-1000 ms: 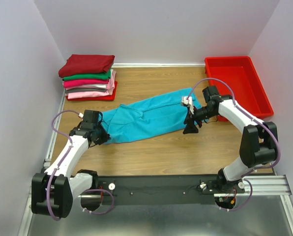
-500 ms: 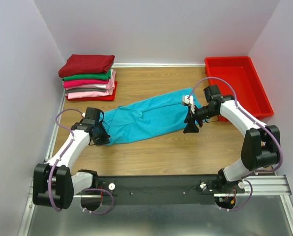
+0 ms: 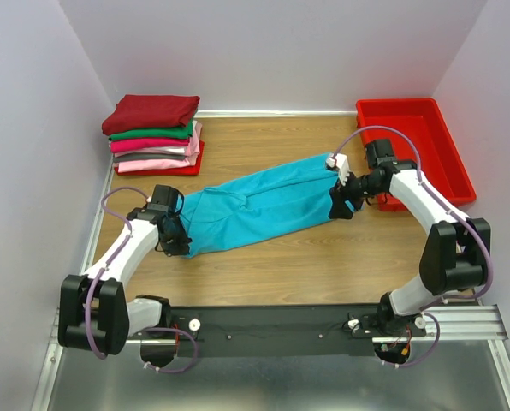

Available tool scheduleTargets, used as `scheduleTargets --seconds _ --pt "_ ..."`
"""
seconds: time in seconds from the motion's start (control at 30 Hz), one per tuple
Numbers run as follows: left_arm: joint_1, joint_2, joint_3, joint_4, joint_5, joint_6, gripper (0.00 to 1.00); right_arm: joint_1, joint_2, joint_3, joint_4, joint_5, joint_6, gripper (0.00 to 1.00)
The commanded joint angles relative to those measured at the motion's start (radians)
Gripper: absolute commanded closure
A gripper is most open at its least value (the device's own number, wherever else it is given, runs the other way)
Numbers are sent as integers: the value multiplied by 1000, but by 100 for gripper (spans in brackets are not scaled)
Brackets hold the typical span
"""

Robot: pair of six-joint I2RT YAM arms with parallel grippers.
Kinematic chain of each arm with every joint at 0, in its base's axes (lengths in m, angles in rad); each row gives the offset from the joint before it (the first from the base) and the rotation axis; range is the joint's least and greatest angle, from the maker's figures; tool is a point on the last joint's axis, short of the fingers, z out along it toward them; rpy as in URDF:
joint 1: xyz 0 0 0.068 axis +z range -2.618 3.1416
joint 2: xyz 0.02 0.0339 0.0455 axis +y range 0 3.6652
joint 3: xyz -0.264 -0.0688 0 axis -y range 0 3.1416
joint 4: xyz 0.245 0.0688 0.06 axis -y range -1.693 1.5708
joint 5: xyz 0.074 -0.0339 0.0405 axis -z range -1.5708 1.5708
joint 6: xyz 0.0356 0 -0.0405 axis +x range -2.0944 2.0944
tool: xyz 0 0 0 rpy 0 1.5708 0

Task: Fold and stack the t-shirts
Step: Fold the tshirt

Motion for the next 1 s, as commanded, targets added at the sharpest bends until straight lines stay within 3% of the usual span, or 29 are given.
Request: scheduleTargets --seconds 0.0,0.17,0.33,0.53,0.6,0.7,0.73,0.77,0.8,0.87,0.9,0.97 --pt "-7 9 18 -36 -45 35 100 -14 30 15 78 121 103 28" --pt "-7 37 34 -63 -103 37 100 -17 42 32 101 164 165 28" --pt "-7 57 61 -121 -169 3 81 -18 49 55 107 167 183 28" --pt "-8 40 74 -159 -124 -15 70 -17 72 83 95 84 133 27" --pt "-8 18 84 -153 -73 -8 69 -15 100 118 22 32 76 26" --pt "-7 -23 127 -121 28 76 49 28 141 165 -184 -117 -157 26" --pt "-7 -40 144 -81 44 99 38 54 149 170 -231 -135 -230 26" --pt "-7 -88 184 -63 41 109 14 86 149 162 -252 -157 -328 26" --pt "-7 -124 201 -31 88 170 6 148 136 124 -247 -158 -355 26" --pt "-7 -242 215 110 110 198 6 216 105 77 -194 -128 -388 26" --pt "-7 -276 213 149 98 192 5 288 76 17 -69 -87 -351 26" --pt "-7 -371 201 267 73 190 5 389 54 -35 33 62 -276 26"
